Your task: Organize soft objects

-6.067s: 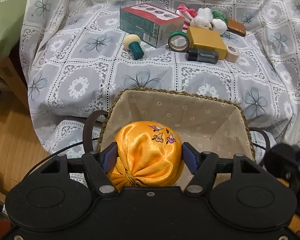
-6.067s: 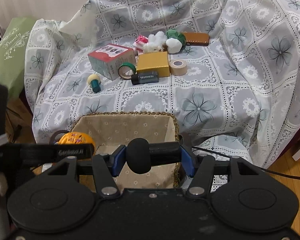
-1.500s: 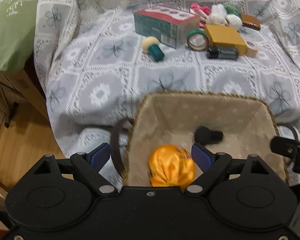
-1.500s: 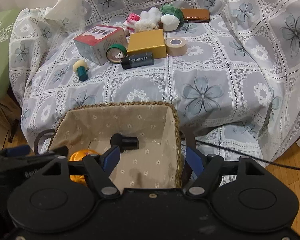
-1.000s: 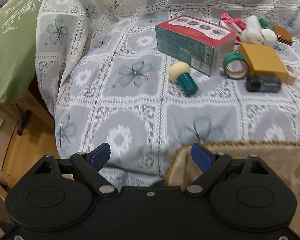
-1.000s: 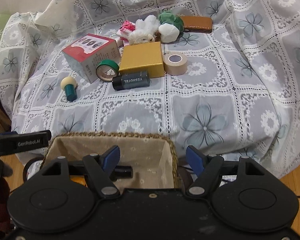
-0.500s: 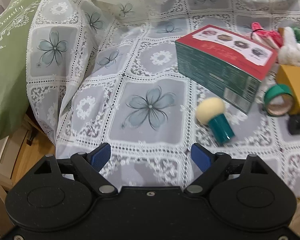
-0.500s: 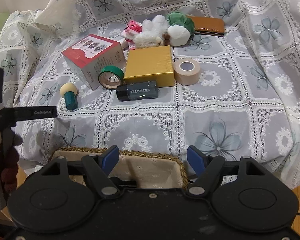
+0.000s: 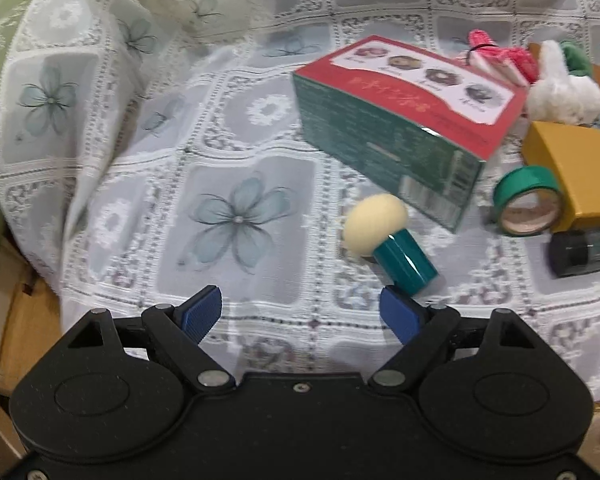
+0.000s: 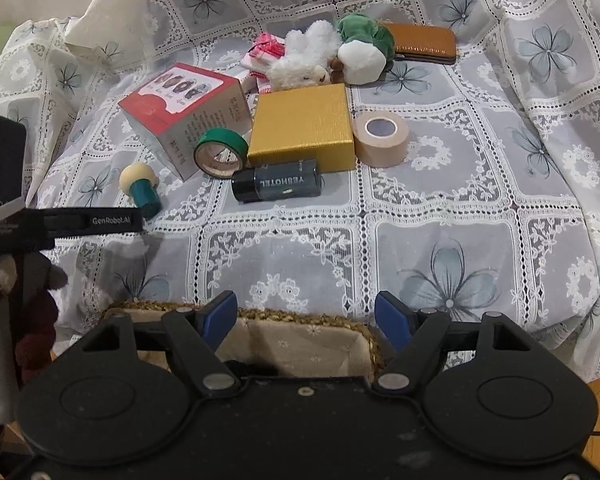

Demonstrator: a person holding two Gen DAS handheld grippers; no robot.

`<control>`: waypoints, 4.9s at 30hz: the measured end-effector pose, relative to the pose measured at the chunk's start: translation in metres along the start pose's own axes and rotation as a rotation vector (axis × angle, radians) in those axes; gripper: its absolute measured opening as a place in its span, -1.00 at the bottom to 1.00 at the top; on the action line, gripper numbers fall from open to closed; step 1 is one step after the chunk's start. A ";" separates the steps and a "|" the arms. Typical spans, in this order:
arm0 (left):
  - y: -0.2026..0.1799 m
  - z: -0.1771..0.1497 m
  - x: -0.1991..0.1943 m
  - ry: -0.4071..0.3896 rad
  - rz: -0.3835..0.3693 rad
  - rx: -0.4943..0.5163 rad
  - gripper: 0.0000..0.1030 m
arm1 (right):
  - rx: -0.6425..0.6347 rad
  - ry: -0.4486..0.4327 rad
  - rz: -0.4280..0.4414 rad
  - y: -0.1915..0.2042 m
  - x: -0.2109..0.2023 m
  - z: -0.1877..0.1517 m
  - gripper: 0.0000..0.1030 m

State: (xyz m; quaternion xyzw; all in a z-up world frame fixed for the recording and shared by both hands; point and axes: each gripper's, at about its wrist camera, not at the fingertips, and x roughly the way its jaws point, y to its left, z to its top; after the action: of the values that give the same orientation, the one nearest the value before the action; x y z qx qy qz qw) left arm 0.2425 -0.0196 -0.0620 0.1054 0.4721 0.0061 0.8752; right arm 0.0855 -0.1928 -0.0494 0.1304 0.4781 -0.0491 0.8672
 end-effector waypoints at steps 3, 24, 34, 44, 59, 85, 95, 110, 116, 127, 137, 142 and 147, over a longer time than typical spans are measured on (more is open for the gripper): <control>-0.006 0.000 -0.002 -0.003 -0.049 0.004 0.61 | -0.008 -0.018 -0.009 0.002 0.001 0.007 0.46; 0.008 -0.002 0.018 0.036 -0.152 -0.044 0.96 | -0.203 -0.229 -0.121 0.065 0.053 0.108 0.47; 0.008 -0.001 0.018 0.037 -0.159 -0.050 0.96 | -0.270 -0.151 -0.083 0.070 0.056 0.081 0.55; 0.008 -0.001 0.017 0.035 -0.155 -0.052 0.96 | -0.093 -0.152 -0.078 0.032 0.037 0.049 0.56; 0.008 -0.002 0.017 0.034 -0.156 -0.052 0.96 | -0.102 -0.138 -0.114 0.039 0.071 0.056 0.55; 0.010 -0.001 0.016 0.031 -0.155 -0.055 0.96 | -0.039 -0.175 -0.120 0.025 0.055 0.043 0.47; 0.009 -0.002 0.016 0.030 -0.155 -0.055 0.96 | -0.061 -0.169 -0.150 0.039 0.072 0.051 0.48; 0.007 0.001 0.012 0.015 -0.153 -0.016 0.92 | -0.039 -0.154 -0.134 0.020 0.057 0.047 0.34; 0.001 0.011 0.006 -0.042 -0.176 0.061 0.90 | -0.032 -0.152 -0.143 0.011 0.058 0.044 0.34; -0.019 0.027 0.011 -0.103 -0.217 0.215 0.79 | -0.048 -0.166 -0.160 0.013 0.064 0.039 0.34; -0.016 0.023 0.016 -0.082 -0.258 0.201 0.55 | -0.055 -0.181 -0.152 0.015 0.071 0.042 0.61; -0.015 0.023 0.014 -0.074 -0.295 0.157 0.30 | -0.069 -0.183 -0.162 0.018 0.076 0.045 0.67; -0.014 0.022 0.009 -0.072 -0.322 0.123 0.10 | -0.075 -0.186 -0.171 0.018 0.079 0.050 0.65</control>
State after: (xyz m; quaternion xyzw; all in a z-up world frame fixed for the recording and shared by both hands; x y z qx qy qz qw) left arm 0.2642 -0.0361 -0.0603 0.0820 0.4505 -0.1671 0.8731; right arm 0.1727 -0.1864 -0.0871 0.0518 0.4065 -0.1167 0.9047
